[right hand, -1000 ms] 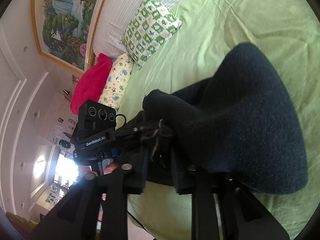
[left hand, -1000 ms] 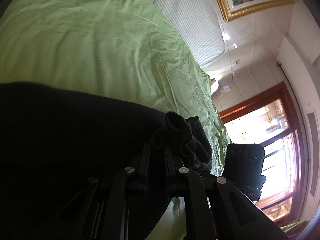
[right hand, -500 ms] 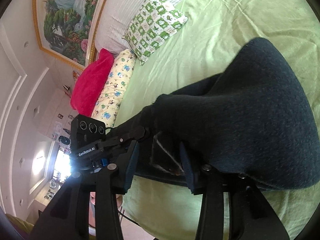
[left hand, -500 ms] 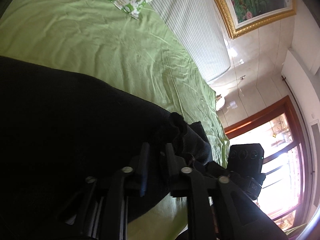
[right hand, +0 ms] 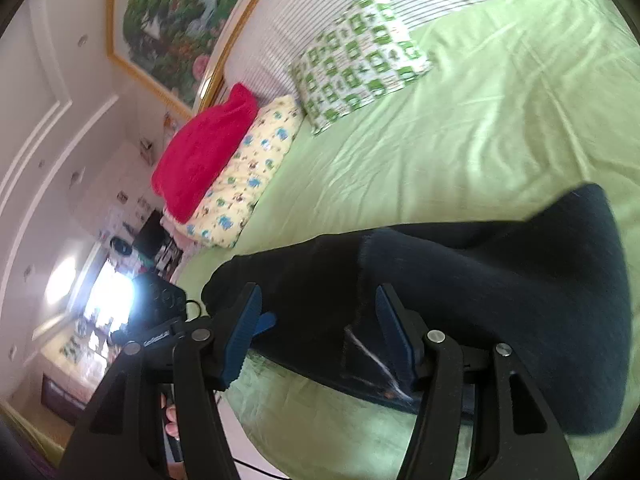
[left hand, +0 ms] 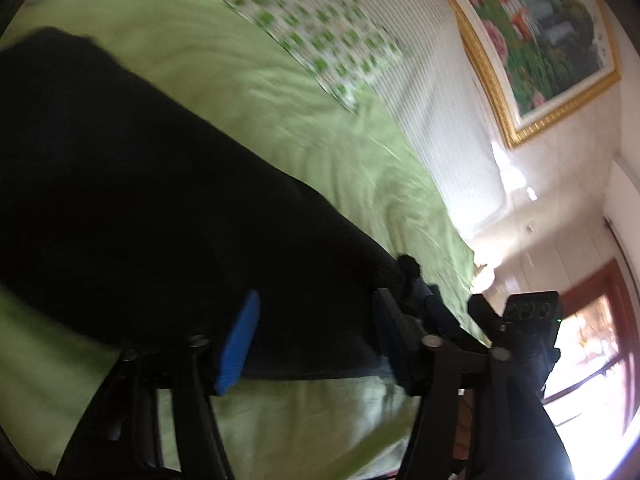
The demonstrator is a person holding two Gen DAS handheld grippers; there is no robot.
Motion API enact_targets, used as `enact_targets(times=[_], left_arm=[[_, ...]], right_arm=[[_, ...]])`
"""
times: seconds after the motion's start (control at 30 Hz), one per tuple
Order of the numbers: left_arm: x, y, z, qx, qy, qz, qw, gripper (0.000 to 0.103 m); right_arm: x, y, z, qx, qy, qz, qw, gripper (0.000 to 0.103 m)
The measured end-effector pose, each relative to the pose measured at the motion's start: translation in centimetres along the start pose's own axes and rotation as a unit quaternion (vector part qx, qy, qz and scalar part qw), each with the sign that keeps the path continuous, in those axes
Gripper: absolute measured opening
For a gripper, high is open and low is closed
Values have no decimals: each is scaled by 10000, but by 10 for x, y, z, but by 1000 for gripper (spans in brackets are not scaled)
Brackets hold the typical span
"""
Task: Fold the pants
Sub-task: 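Lower the folded bundle onto the sheet and open both tools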
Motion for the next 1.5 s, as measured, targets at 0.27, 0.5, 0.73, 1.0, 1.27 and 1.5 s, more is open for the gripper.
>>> enact_targets(times=[0.27, 0.5, 0.73, 1.0, 1.27, 1.5], left_arm=[[-10, 59, -33, 628, 285, 817, 9943, 75], [-15, 97, -63, 617, 828, 1200, 9874, 80], [-15, 113, -89, 638, 1276, 1370, 9802, 80], [-5, 120, -113, 735, 1586, 1510, 9730, 80], [2, 114, -123, 636, 1836, 1482, 9697, 80], [8, 111, -132, 581, 2016, 1530, 9657, 80]], right_arm=[[7, -41, -29, -60, 644, -601, 9961, 72], [10, -73, -53, -29, 1039, -955, 9900, 72], [19, -102, -74, -84, 1443, -1254, 9815, 72], [32, -143, -93, 109, 1629, -1728, 9713, 72], [48, -200, -121, 274, 2087, -2448, 9464, 72], [54, -251, -133, 285, 2512, -3127, 9156, 72]])
Point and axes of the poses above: each gripper's, at about its wrist camera, not at the fingertips, and y roughly against the way its jaws point, z to its right, x to its top, the point moved 8 cm from there along -y, roughly the way its jaws point, and after that the axes turned 10 degrees about -z, right-handed, at the moved point
